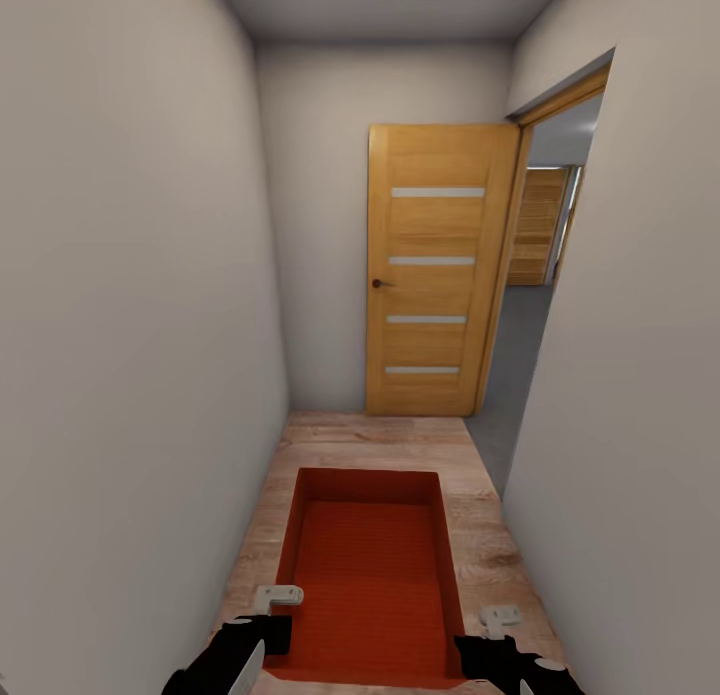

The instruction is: Move the two storage containers from the living room to the garage. In the garage, place one container on the floor and stack the other container on top of it (either order is fine).

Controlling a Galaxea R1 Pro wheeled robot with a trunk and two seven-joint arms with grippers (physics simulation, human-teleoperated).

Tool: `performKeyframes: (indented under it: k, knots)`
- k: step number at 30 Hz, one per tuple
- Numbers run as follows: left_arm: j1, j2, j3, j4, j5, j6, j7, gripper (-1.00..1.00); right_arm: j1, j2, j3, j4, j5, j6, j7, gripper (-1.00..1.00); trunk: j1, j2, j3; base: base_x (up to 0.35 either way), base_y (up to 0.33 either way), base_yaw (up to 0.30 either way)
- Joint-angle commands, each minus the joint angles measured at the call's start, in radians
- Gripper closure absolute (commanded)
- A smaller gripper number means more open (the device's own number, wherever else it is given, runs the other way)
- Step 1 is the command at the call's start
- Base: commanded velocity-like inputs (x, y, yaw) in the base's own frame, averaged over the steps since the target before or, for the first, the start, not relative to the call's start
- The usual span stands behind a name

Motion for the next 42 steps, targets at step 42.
performKeyframes:
  k: [42]
  knots:
    - [-0.002, -0.006, 0.013, -0.003, -0.008, 0.009, 0.035, 1.0, 0.001, 0.0, 0.012, -0.002, 0.054, 0.004, -0.014, 1.0, 0.001, -0.002, -0.002, 0.323, 0.0, -0.009]
